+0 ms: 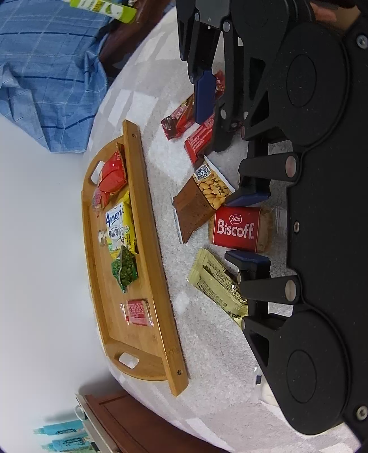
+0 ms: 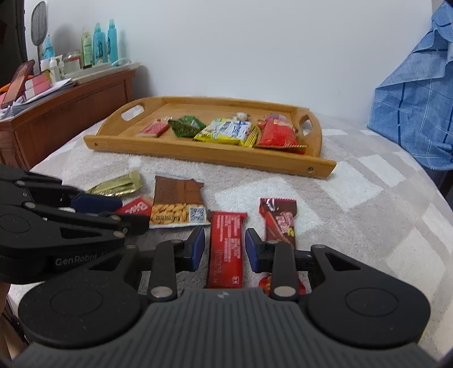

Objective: Organize snacks
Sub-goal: 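Grasp the red Biscoff pack with the left tool while the right tool grasps a red chocolate bar, then carry the Biscoff pack and red bar onto the tray and open both tools, then withdraw both tools from the tray back toward the remaining snacks, then grasp the gold-wrapped bar with the left tool while the right tool grasps the brown-red chocolate bar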

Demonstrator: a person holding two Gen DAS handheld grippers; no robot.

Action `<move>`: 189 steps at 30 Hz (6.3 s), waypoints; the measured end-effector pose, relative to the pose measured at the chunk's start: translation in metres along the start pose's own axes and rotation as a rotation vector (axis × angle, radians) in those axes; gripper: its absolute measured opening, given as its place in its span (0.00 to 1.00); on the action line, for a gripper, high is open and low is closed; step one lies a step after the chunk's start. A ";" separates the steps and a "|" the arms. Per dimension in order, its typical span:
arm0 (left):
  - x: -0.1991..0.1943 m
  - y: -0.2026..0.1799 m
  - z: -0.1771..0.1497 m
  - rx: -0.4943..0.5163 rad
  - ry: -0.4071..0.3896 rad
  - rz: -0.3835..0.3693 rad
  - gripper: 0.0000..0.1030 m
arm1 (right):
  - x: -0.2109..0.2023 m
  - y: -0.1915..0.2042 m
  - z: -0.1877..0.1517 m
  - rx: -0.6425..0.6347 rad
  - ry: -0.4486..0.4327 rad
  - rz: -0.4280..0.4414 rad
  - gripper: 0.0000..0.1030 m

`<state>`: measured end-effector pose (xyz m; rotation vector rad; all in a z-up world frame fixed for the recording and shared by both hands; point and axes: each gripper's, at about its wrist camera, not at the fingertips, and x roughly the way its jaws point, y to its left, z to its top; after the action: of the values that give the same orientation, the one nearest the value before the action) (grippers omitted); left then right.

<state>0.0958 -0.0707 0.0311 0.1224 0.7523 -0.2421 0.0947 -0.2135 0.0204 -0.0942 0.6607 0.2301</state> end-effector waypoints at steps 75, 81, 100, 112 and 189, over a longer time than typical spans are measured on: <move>0.000 0.056 0.115 -0.155 -0.164 -0.033 0.30 | 0.045 -0.065 0.124 0.302 -0.157 0.090 0.27; 0.054 0.082 0.156 -0.225 -0.146 -0.053 0.30 | 0.103 -0.086 0.155 0.389 -0.060 0.143 0.27; 0.177 0.093 0.183 -0.302 -0.055 -0.025 0.30 | 0.185 -0.098 0.179 0.354 0.004 0.064 0.27; 0.192 0.091 0.179 -0.291 -0.032 -0.002 0.30 | 0.190 -0.101 0.177 0.406 0.022 0.096 0.29; 0.001 0.051 0.002 -0.085 -0.009 -0.064 0.48 | 0.003 -0.034 -0.003 0.298 -0.040 -0.148 0.57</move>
<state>0.1111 -0.0218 0.0333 0.0164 0.7569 -0.2709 0.1031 -0.2462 0.0170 0.1469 0.6388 -0.0109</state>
